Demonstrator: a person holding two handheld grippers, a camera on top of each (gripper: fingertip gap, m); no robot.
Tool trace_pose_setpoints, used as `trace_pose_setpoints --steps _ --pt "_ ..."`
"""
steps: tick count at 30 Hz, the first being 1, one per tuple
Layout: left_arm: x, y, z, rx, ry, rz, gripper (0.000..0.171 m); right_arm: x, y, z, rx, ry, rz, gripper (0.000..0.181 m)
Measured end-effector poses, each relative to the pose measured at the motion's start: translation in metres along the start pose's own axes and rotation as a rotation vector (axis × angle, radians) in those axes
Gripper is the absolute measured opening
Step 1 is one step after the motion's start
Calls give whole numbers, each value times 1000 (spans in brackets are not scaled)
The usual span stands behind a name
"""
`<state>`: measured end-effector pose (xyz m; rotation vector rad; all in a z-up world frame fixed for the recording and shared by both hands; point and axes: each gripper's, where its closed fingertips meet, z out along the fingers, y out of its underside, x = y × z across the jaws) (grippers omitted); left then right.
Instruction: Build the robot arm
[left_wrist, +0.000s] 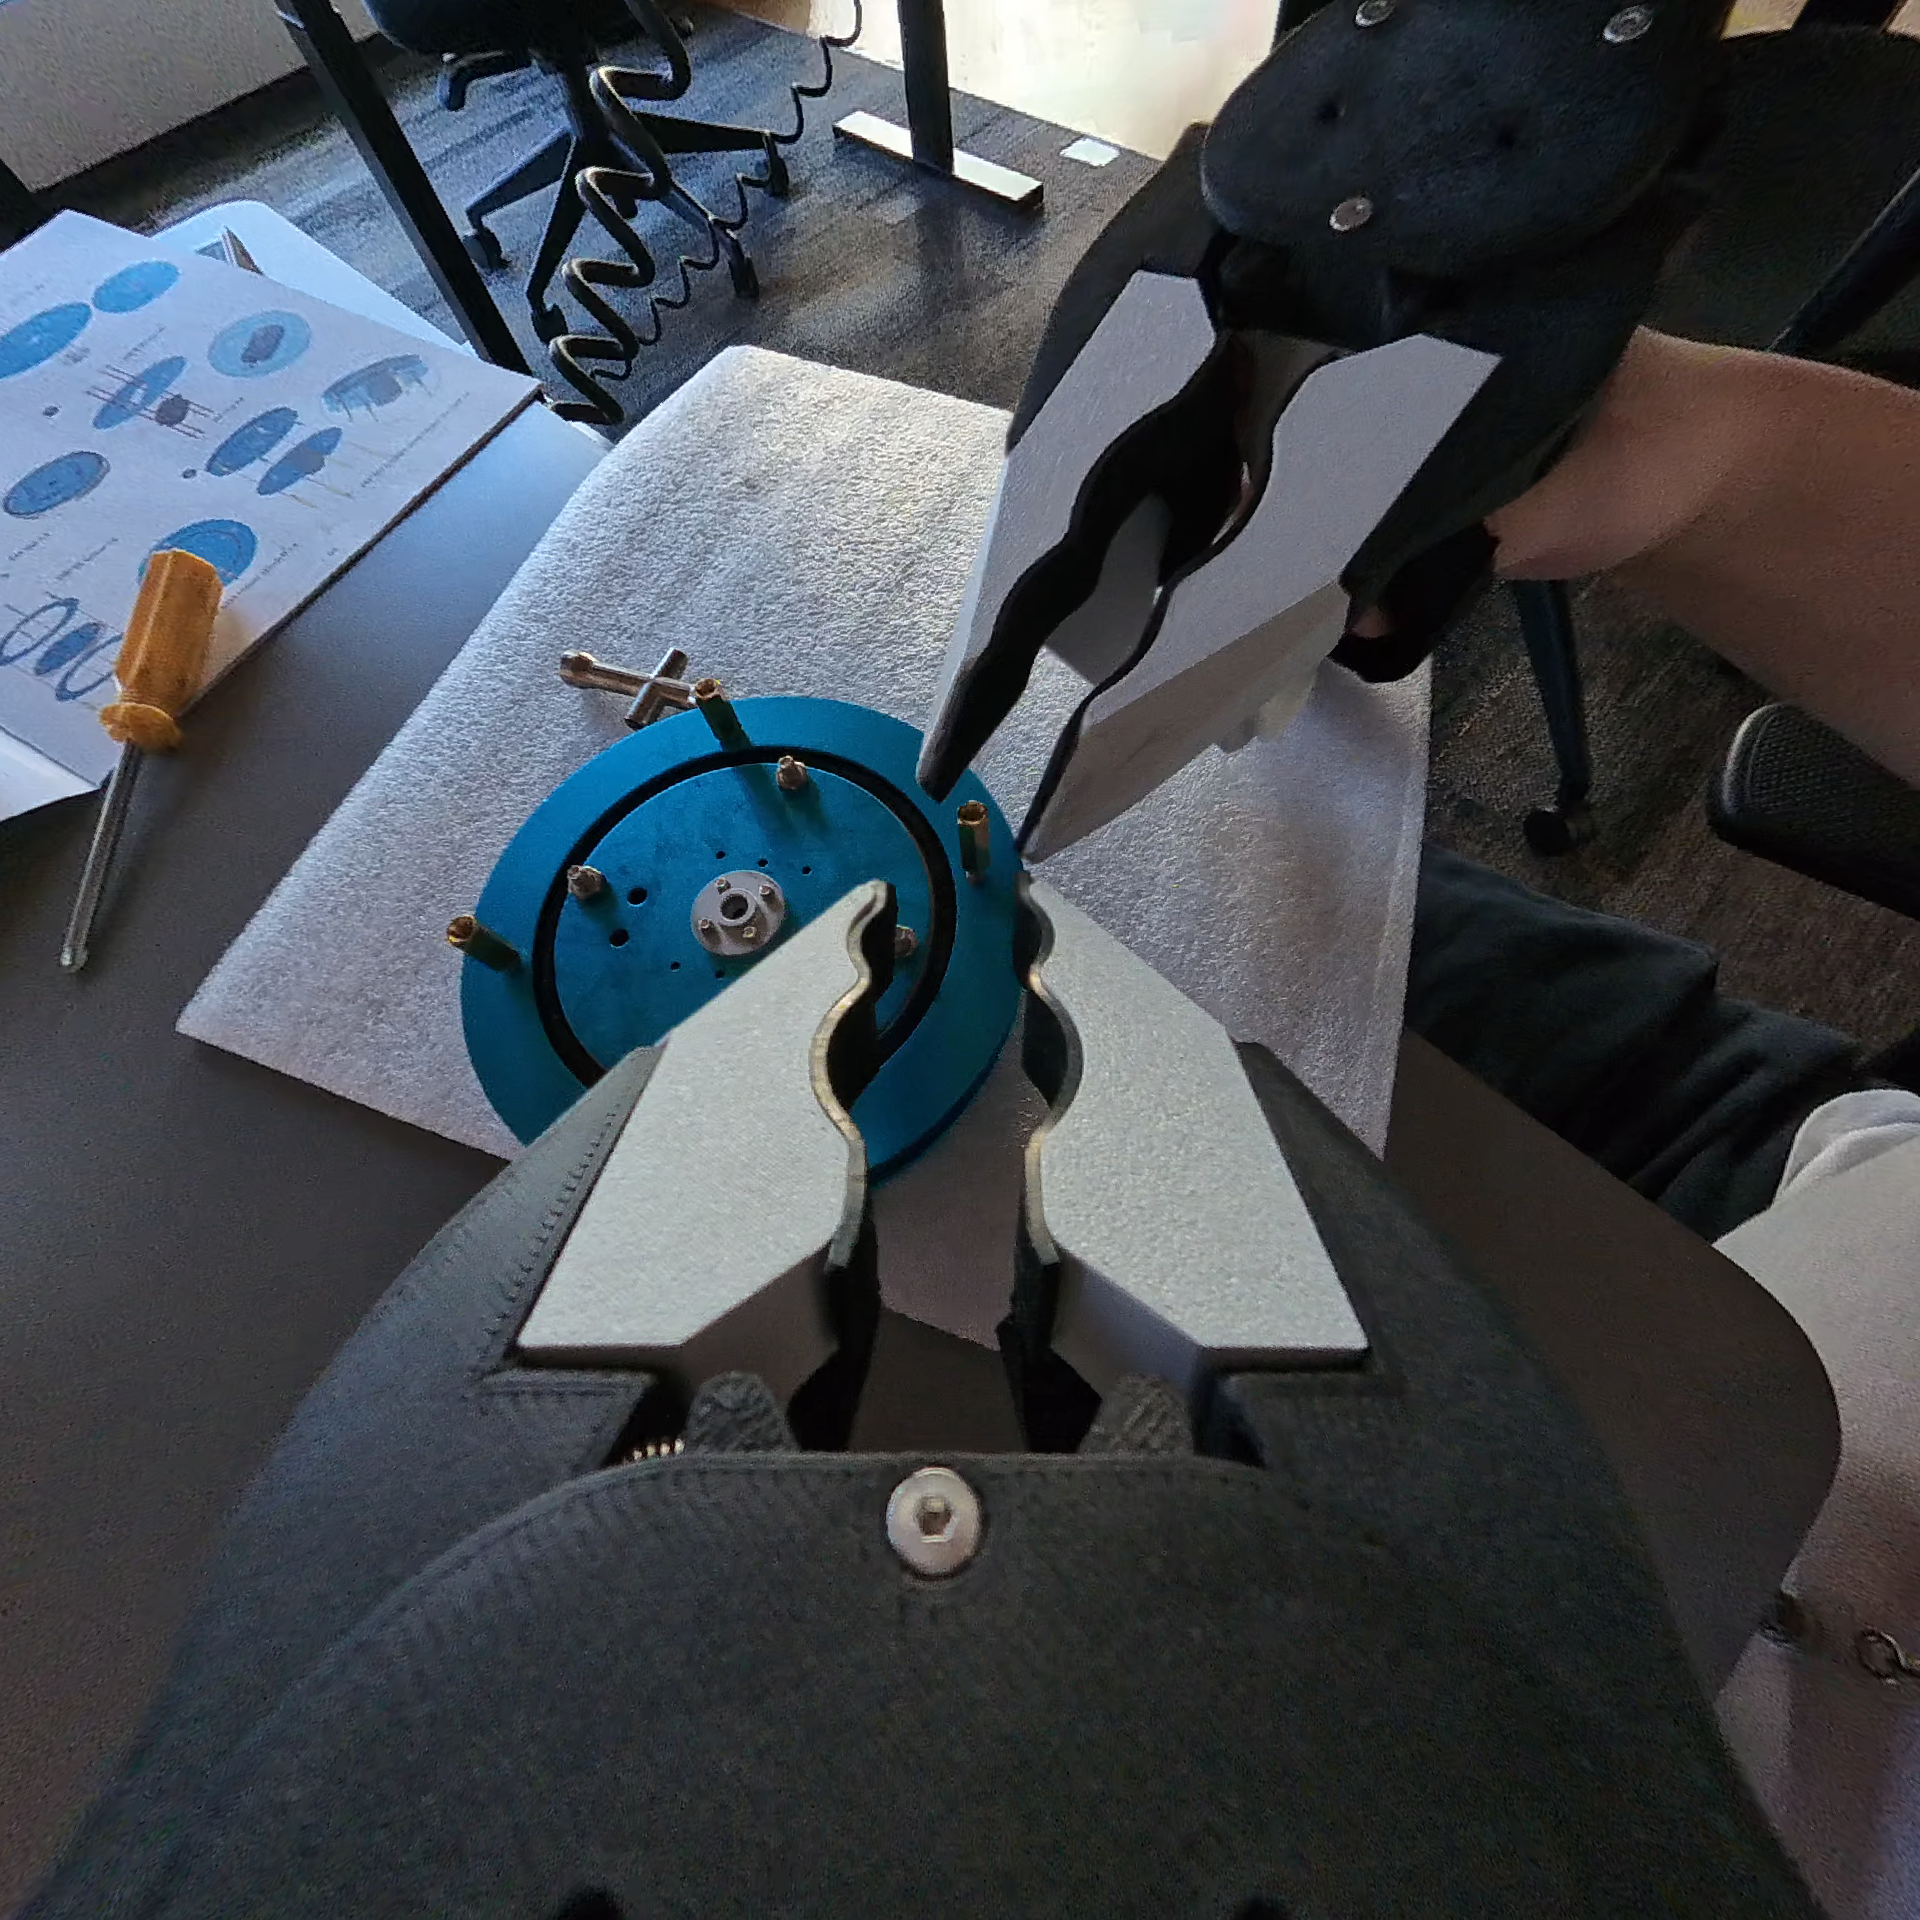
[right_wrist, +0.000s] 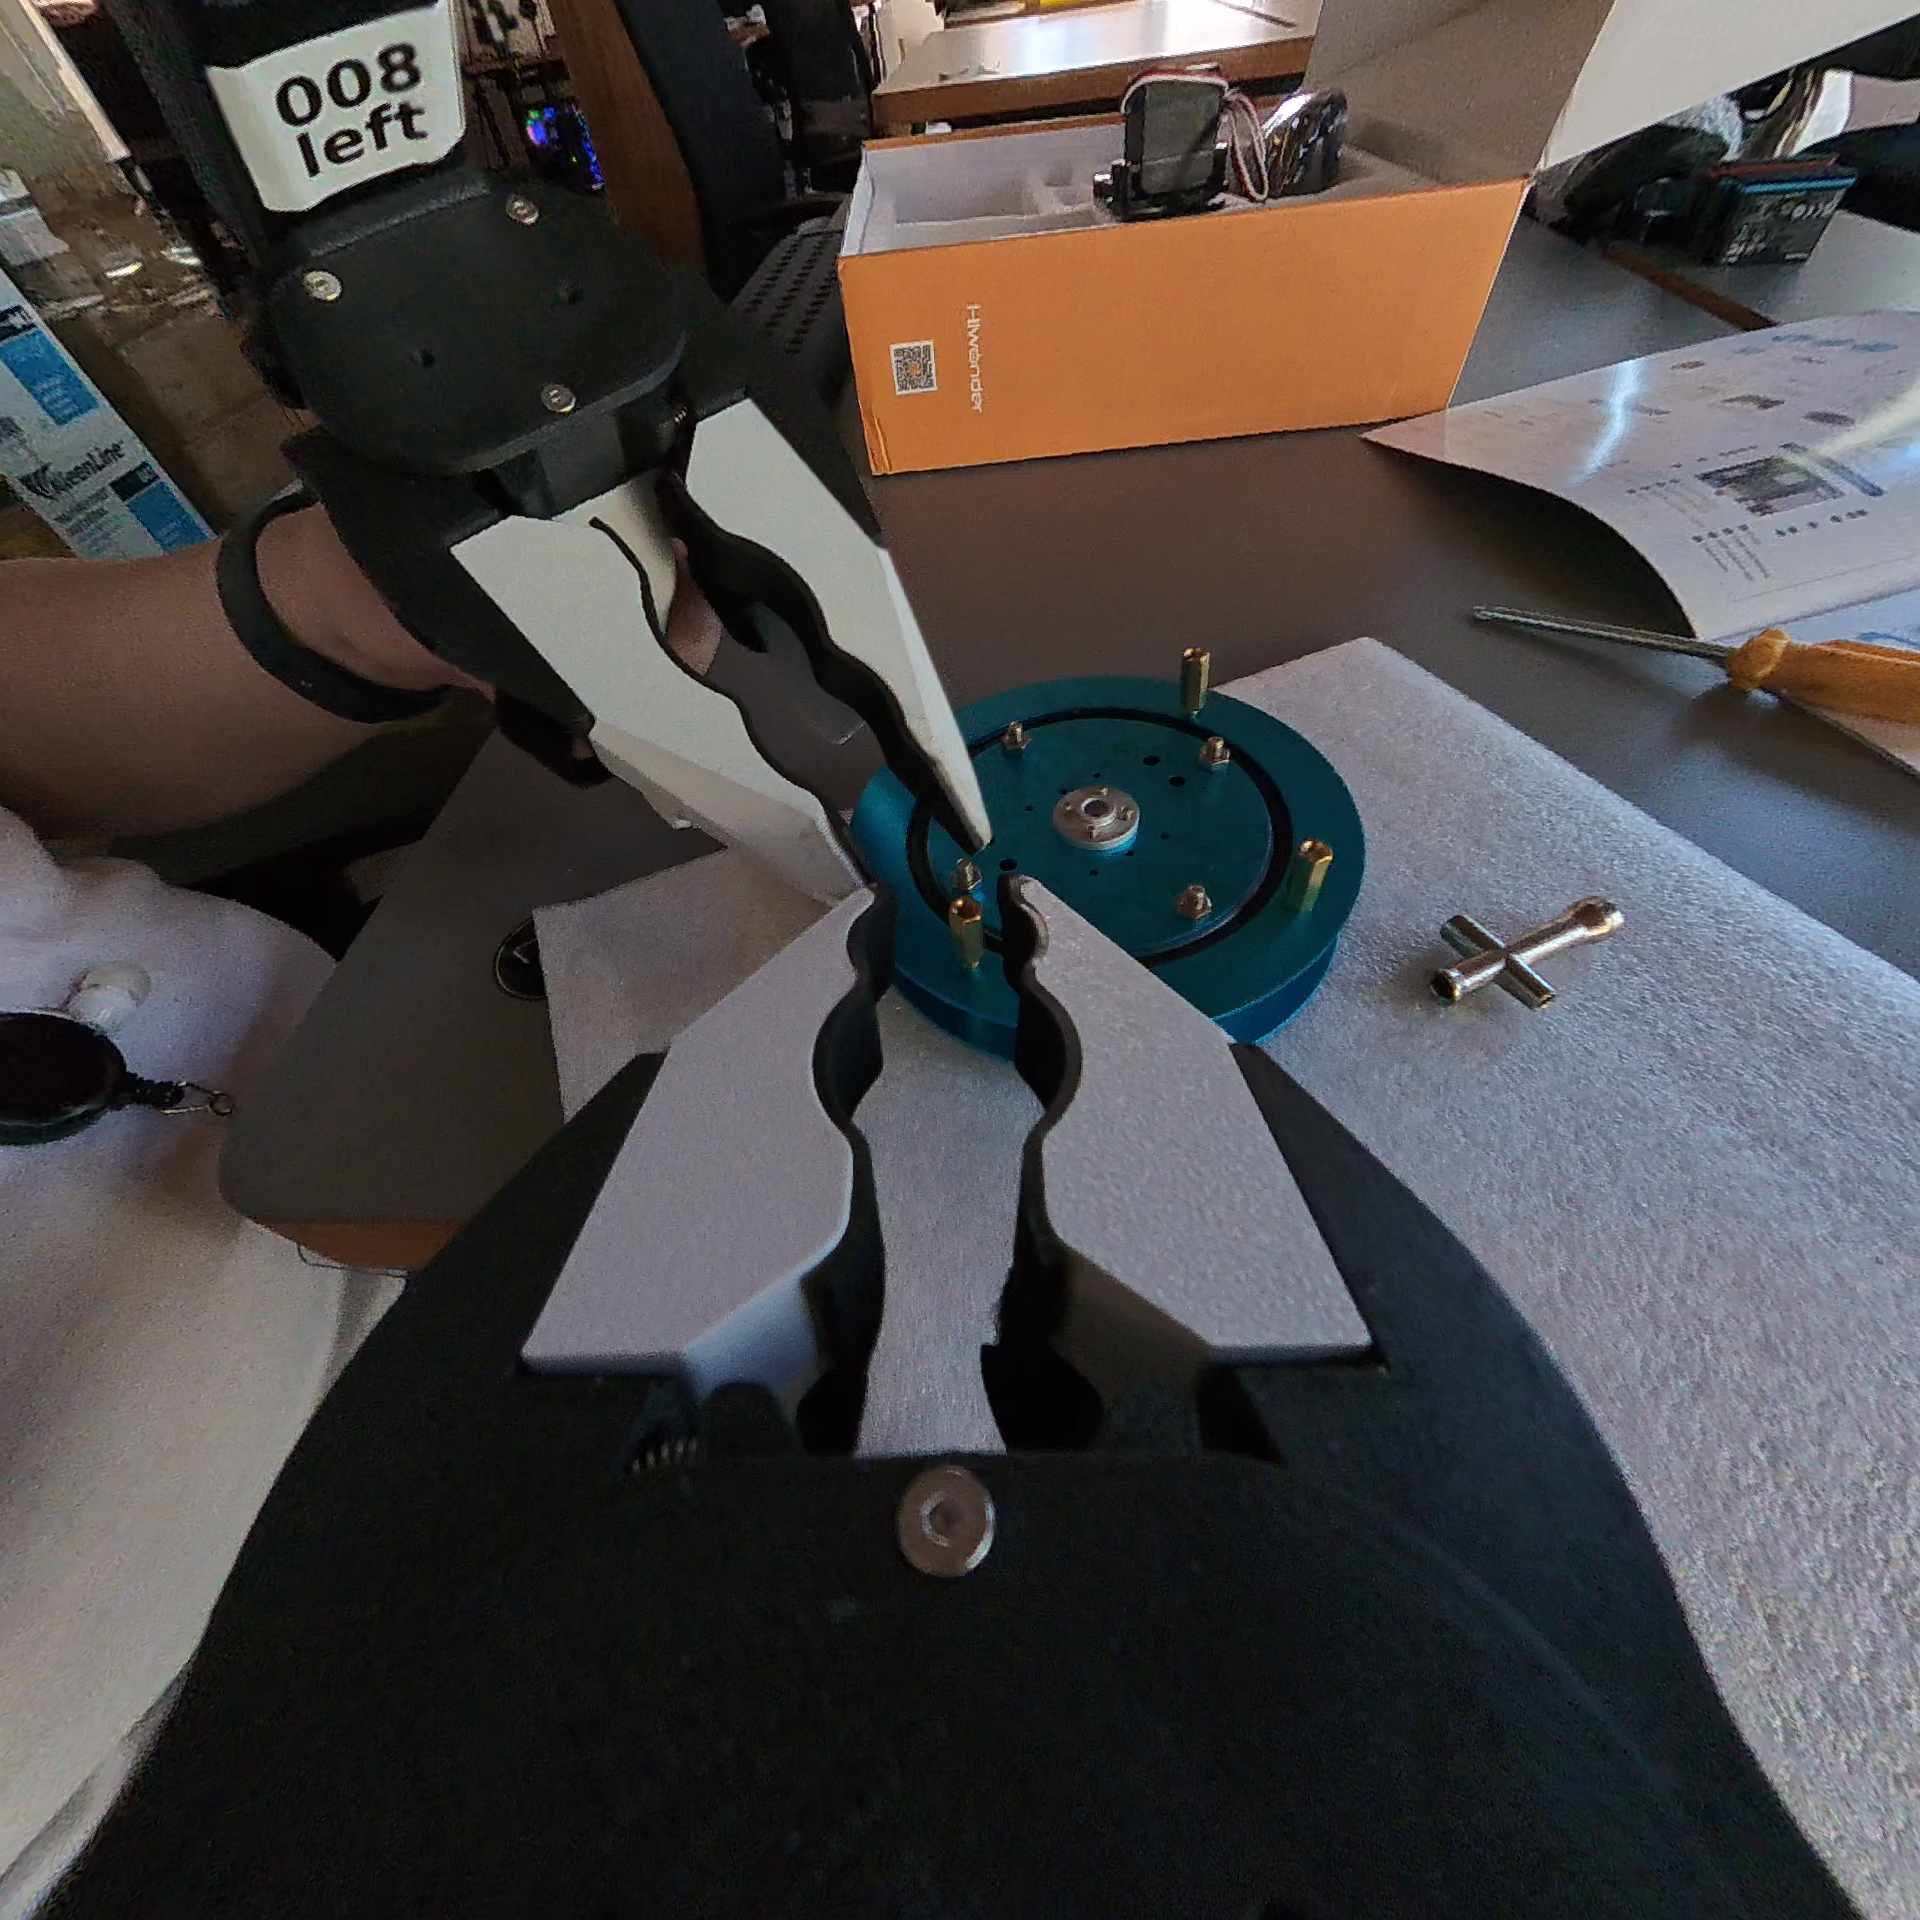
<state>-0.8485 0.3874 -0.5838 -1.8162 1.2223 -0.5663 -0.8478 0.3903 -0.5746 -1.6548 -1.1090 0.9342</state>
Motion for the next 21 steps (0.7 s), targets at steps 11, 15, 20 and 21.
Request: trace_pose_setpoints --steps 11,15,20,21 --pt "-1 6 3 36 12 -24 12 4 8 5 -44 49 119 5" --pt "0 7 4 60 0 -22 10 0 8 9 -9 196 155 5" --pt "0 7 5 56 -28 30 10 6 10 5 14 410 266 5" --pt "0 7 5 56 -32 35 10 9 11 2 18 467 284 5"
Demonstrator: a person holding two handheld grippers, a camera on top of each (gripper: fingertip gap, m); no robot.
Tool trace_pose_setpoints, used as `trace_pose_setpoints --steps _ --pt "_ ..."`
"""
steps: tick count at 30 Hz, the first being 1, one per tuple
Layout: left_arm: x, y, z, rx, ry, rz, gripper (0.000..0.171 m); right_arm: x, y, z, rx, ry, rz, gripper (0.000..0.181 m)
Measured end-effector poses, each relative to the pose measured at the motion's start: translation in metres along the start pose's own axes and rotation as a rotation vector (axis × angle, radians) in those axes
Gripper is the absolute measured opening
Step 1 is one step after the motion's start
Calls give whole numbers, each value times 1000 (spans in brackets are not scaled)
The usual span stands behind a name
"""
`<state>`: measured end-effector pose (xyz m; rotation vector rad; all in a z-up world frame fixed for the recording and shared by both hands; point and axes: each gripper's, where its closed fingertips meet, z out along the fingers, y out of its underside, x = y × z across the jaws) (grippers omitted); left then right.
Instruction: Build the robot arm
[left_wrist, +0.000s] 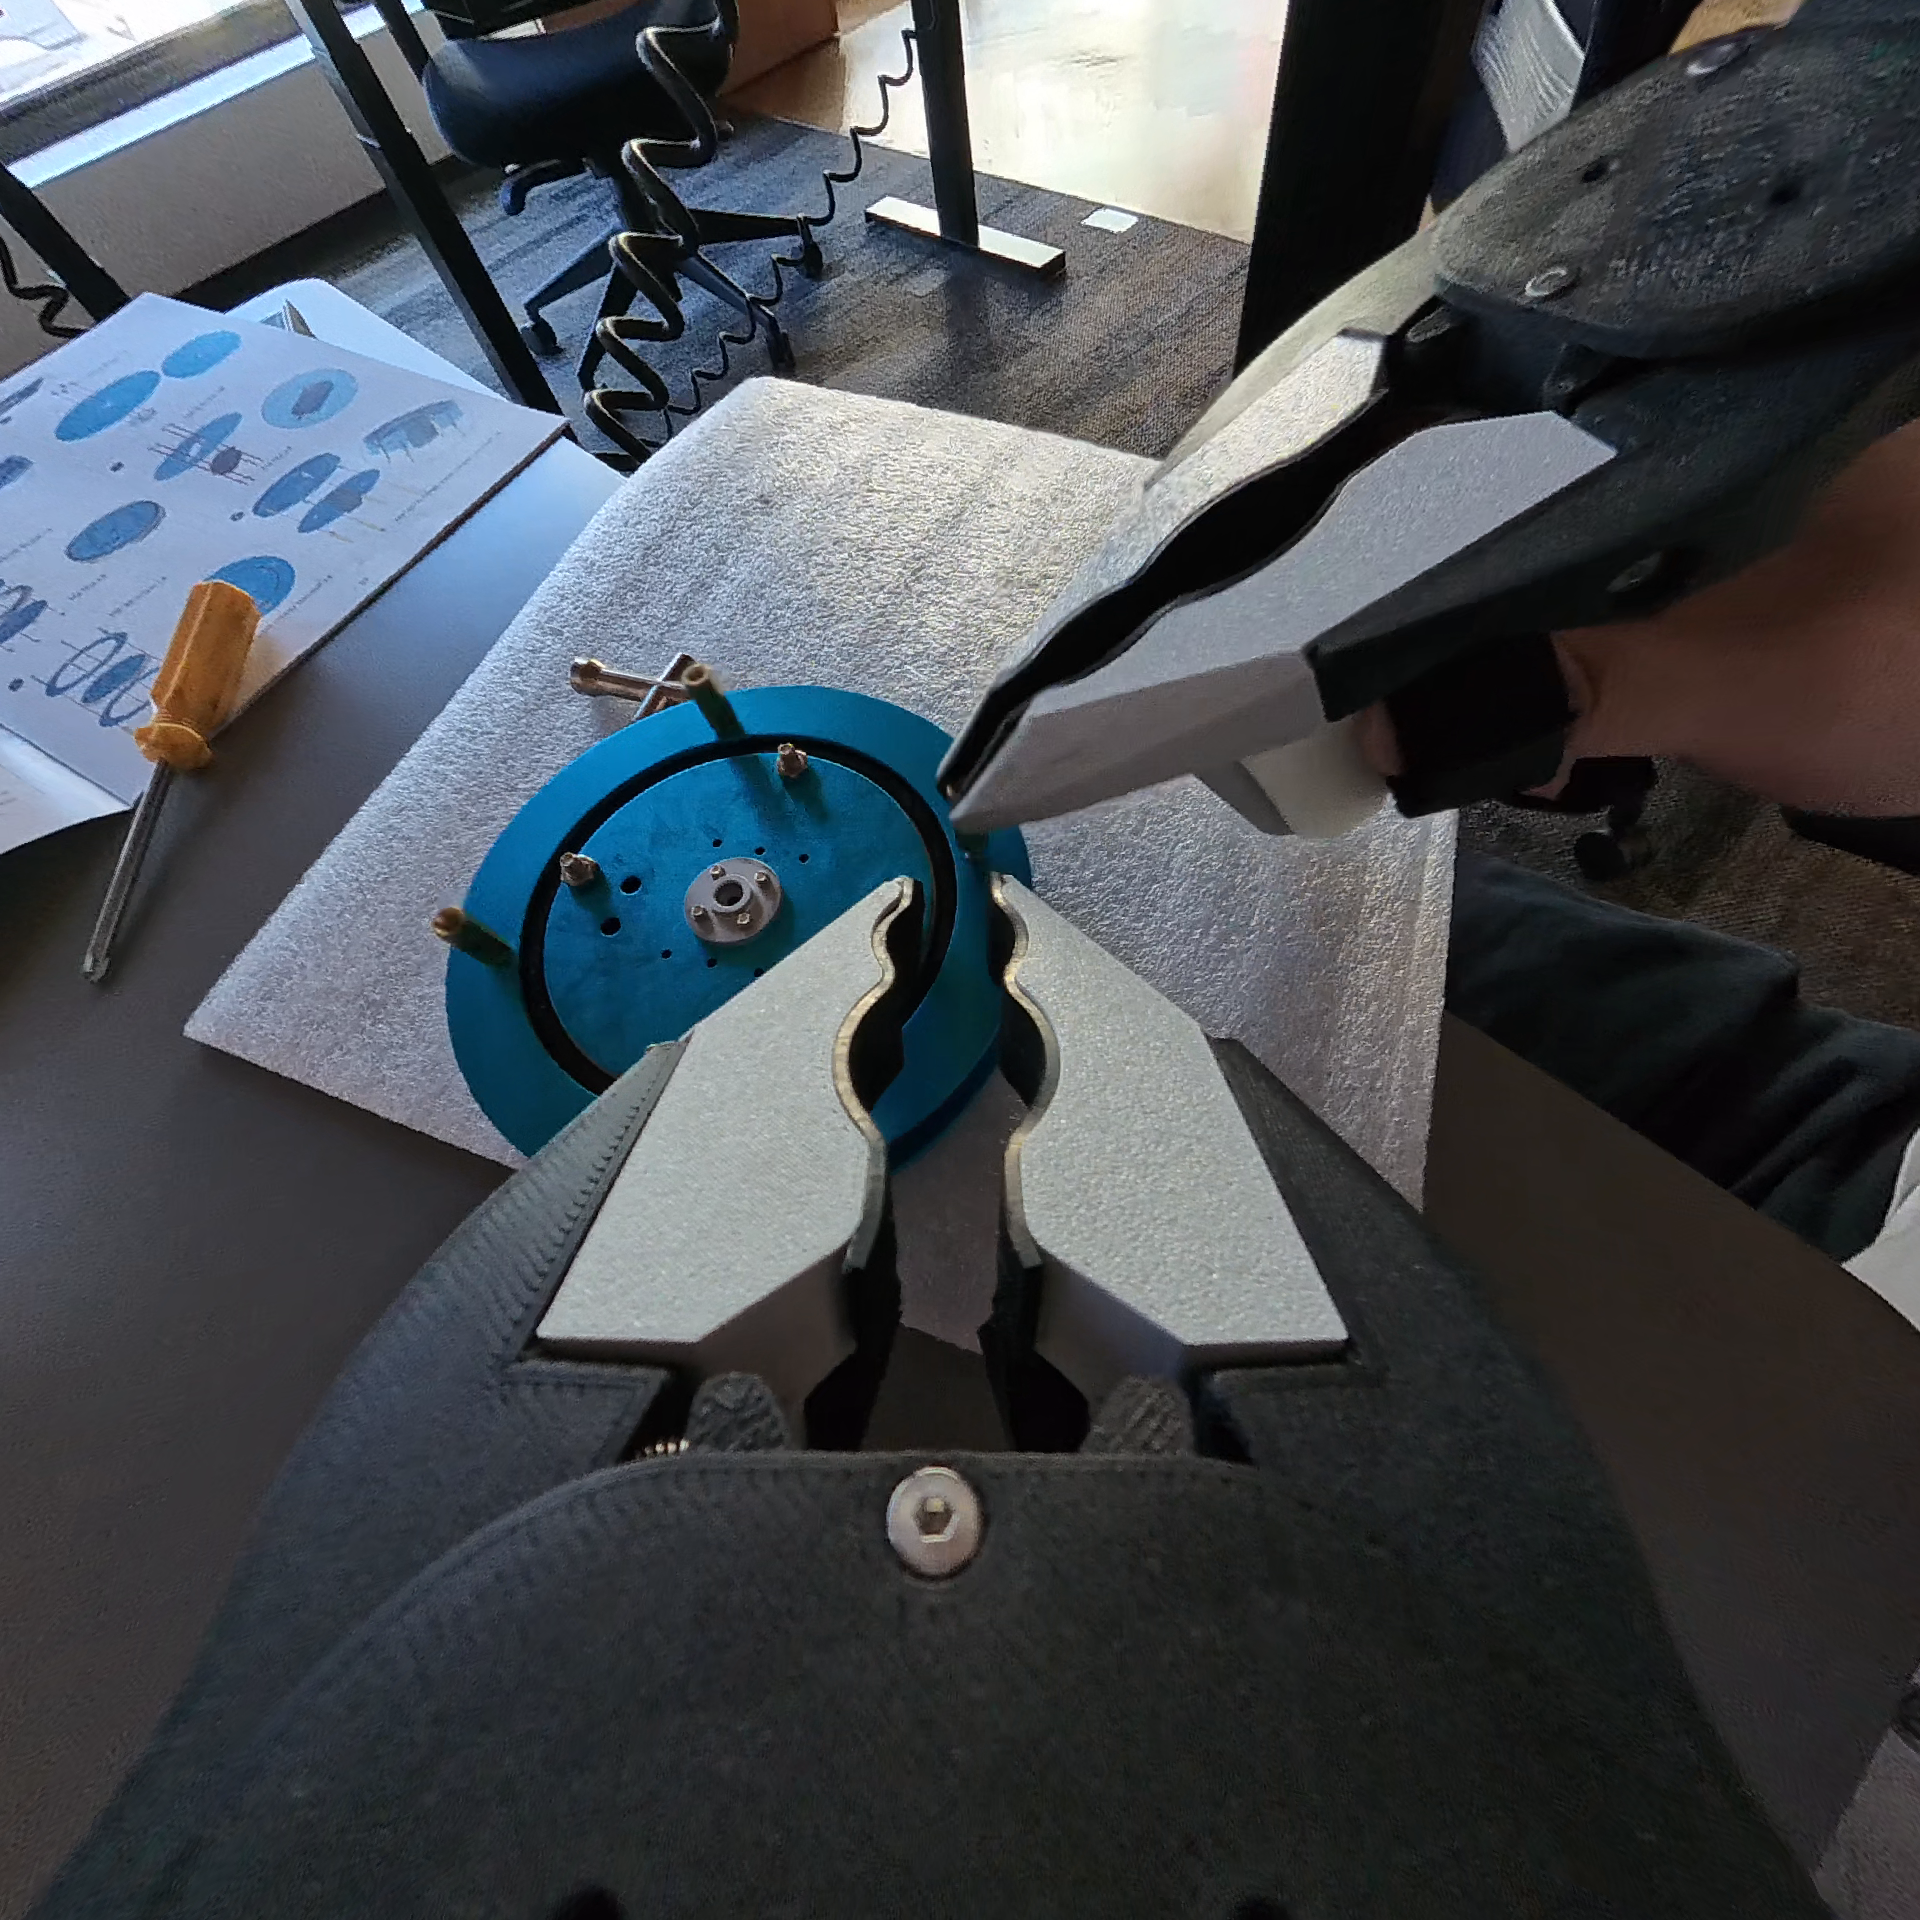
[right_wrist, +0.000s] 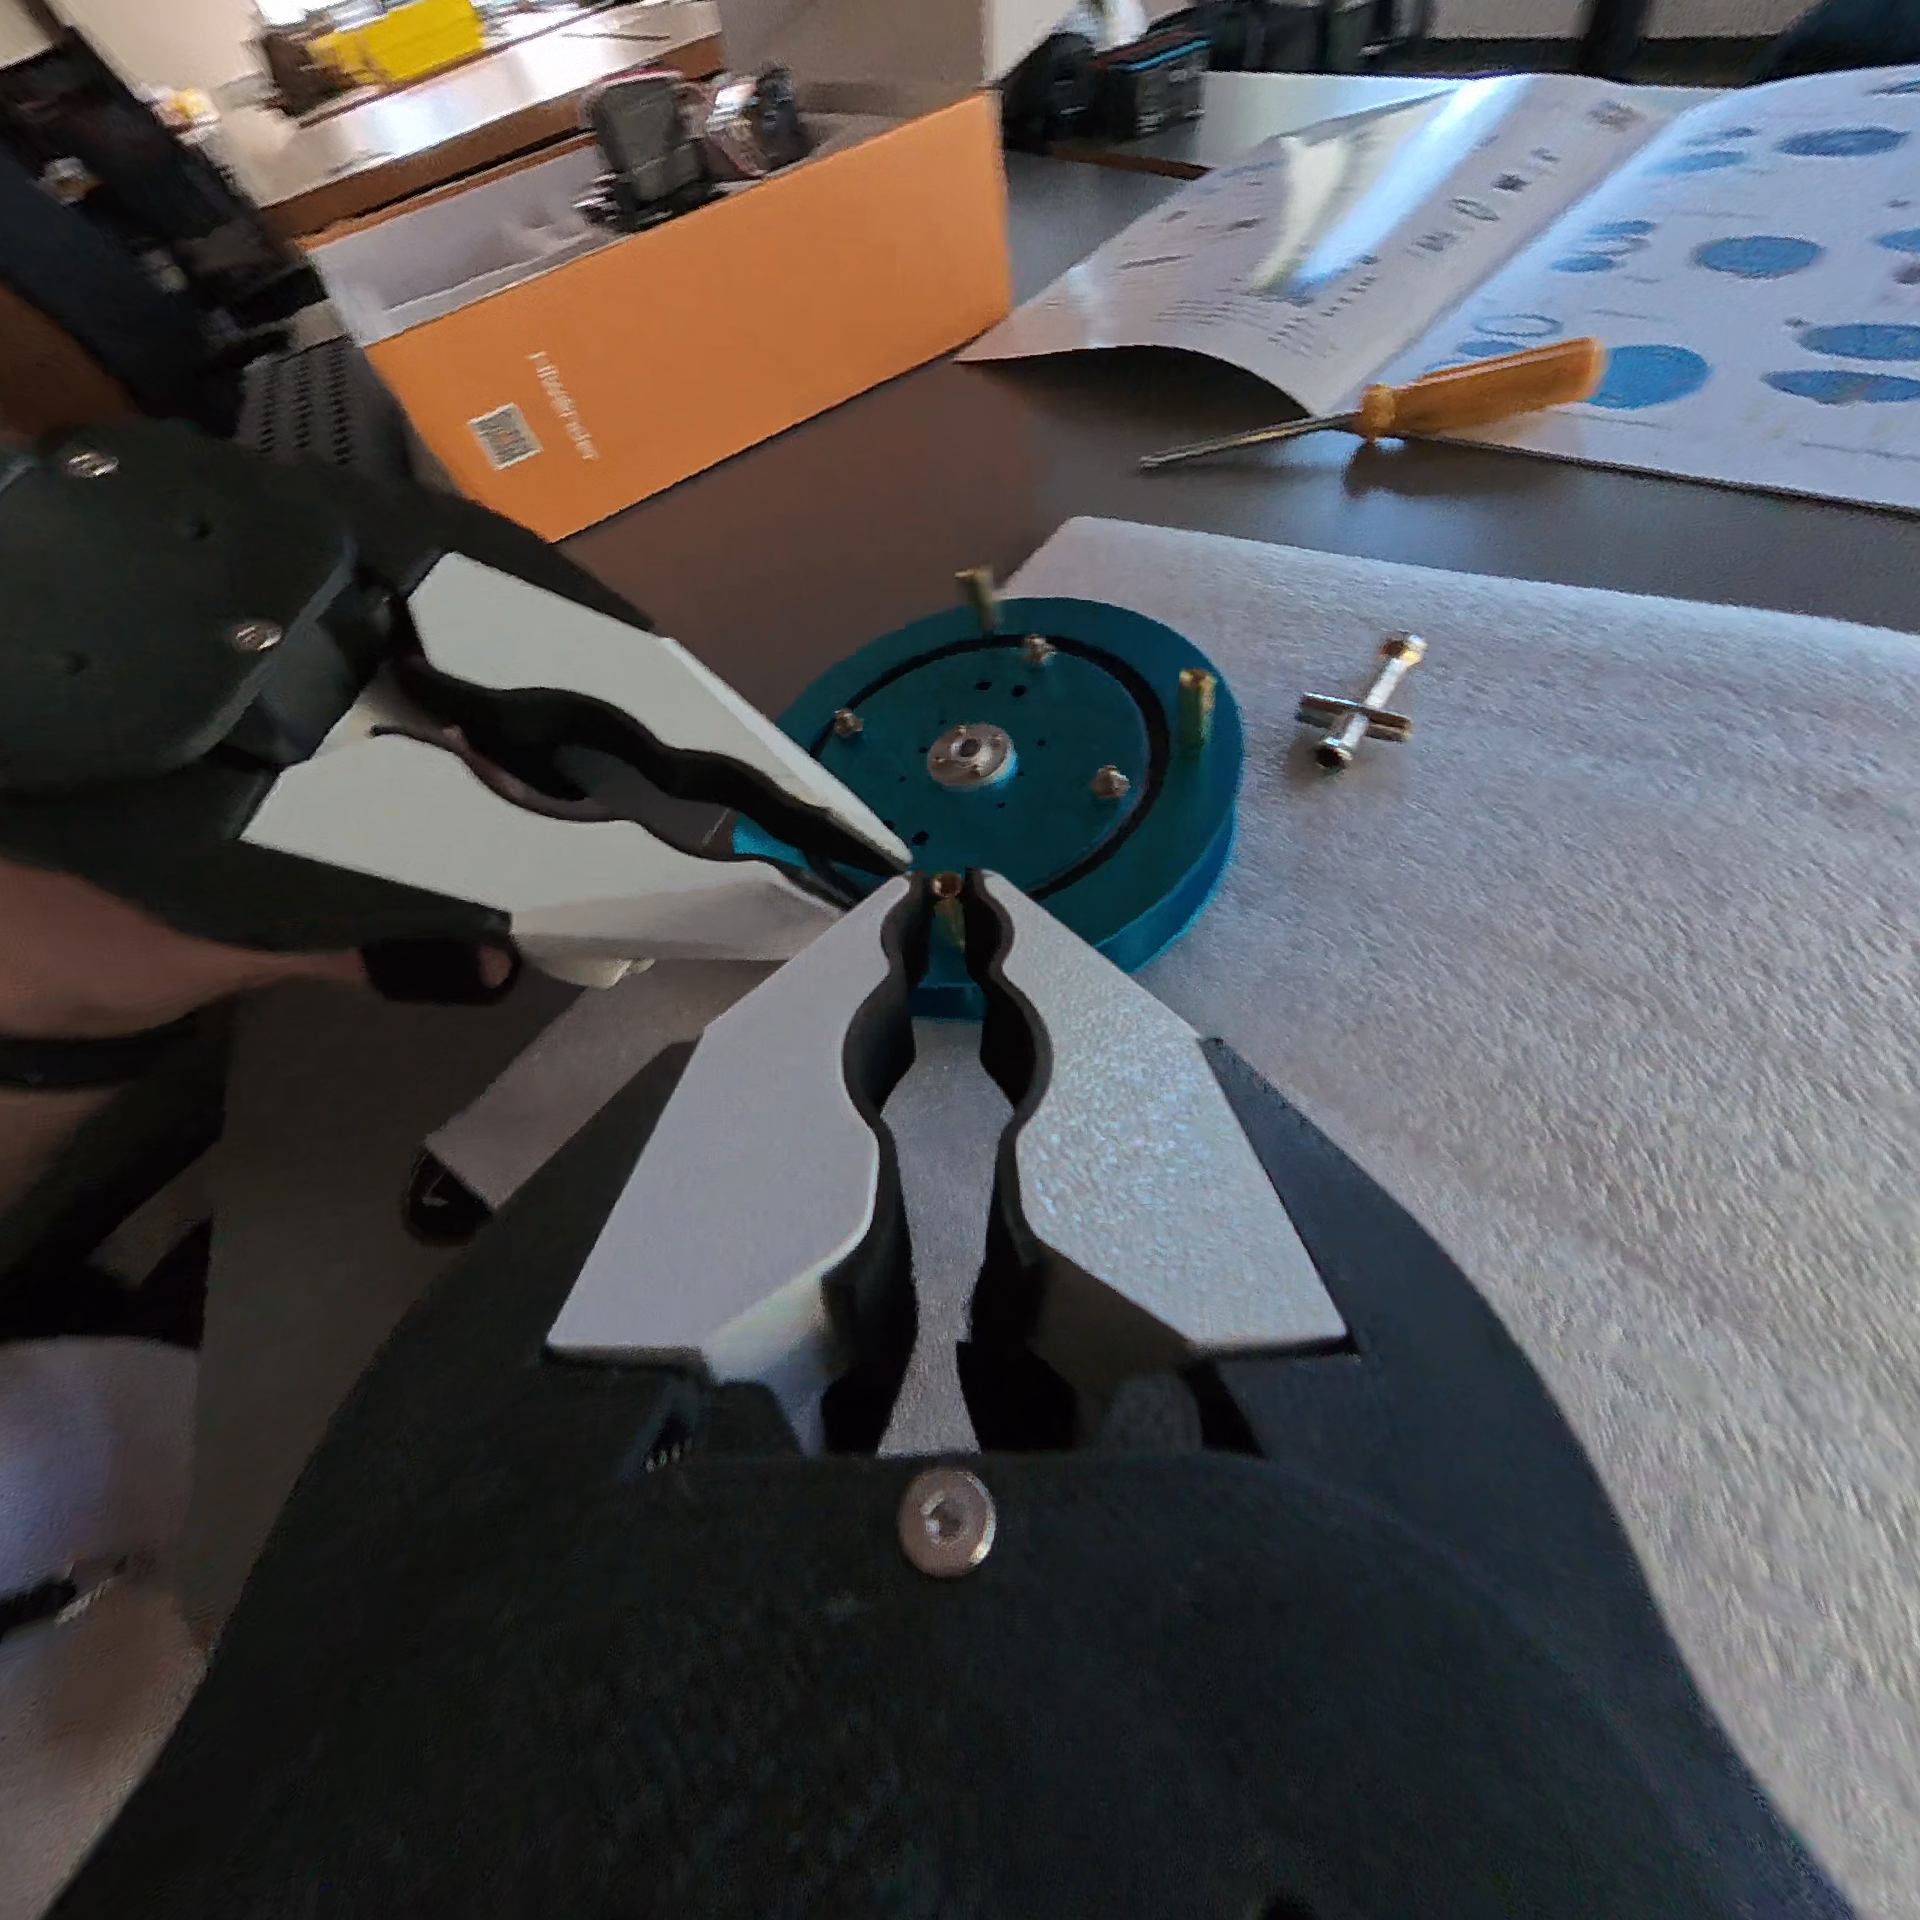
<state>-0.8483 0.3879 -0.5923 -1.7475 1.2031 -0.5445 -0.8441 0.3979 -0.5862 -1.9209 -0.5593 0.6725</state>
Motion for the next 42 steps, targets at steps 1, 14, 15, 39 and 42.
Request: trace_pose_setpoints --steps 1,14,15,39,42 --pt "0 0 0 -1 -3 5 10 4 0 -1 7 49 24 5" --pt "1 3 -6 -7 39 -63 13 -7 -16 -16 107 -232 -13 22" --pt "-1 2 -7 -2 40 -70 13 -3 -14 -18 77 -226 -64 22" --pt "-6 7 -1 -28 36 -58 10 -2 1 -3 -609 -475 -725 5" --pt "-6 7 -2 -27 37 -59 11 -2 2 -2 -664 -447 -774 5"
